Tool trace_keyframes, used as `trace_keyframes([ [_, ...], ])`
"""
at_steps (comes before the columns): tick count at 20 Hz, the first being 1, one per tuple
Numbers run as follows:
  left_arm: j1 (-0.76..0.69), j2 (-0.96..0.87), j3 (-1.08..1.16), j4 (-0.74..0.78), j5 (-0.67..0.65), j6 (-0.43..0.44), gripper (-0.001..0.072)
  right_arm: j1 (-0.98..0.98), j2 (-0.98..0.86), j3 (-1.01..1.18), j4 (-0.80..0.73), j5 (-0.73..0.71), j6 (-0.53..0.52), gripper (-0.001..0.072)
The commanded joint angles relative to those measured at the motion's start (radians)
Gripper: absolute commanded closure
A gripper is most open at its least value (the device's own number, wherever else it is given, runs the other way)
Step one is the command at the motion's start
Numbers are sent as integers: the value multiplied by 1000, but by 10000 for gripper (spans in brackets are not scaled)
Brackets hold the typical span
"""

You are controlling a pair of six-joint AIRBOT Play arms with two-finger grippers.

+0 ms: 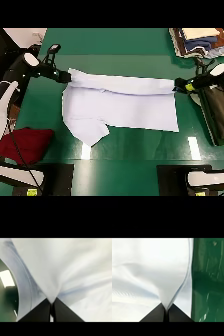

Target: Fold the shirts.

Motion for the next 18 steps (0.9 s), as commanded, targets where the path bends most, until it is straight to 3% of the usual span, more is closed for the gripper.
trace_keyframes([
  [1, -1, 0, -38, 8, -7, -6, 679, 27, 20, -66, 4, -30, 1, 698],
  [3, -1, 0, -38, 8, -34, -30, 640, 32, 20, -66, 23, -21, 1, 698],
  [4, 0, 0, -38, 8, -52, -42, 385, 33, 20, -66, 49, -14, 1, 695],
  [5, 0, 0, -38, 8, -71, -47, 147, 31, 21, -65, 58, -10, 1, 639],
  [6, 0, 1, -37, 9, -93, -48, 147, 30, 23, -64, 56, -3, 1, 388],
  [7, 7, 1, -30, 12, -135, -50, 211, 18, 24, -55, 57, 29, 1, 301],
  [11, 97, 74, -34, 23, -301, -123, 214, -49, 95, -43, 54, 246, -39, 302],
  [18, 160, 414, -481, -12, -294, -198, 214, -160, 412, -301, 58, 264, -44, 303],
])
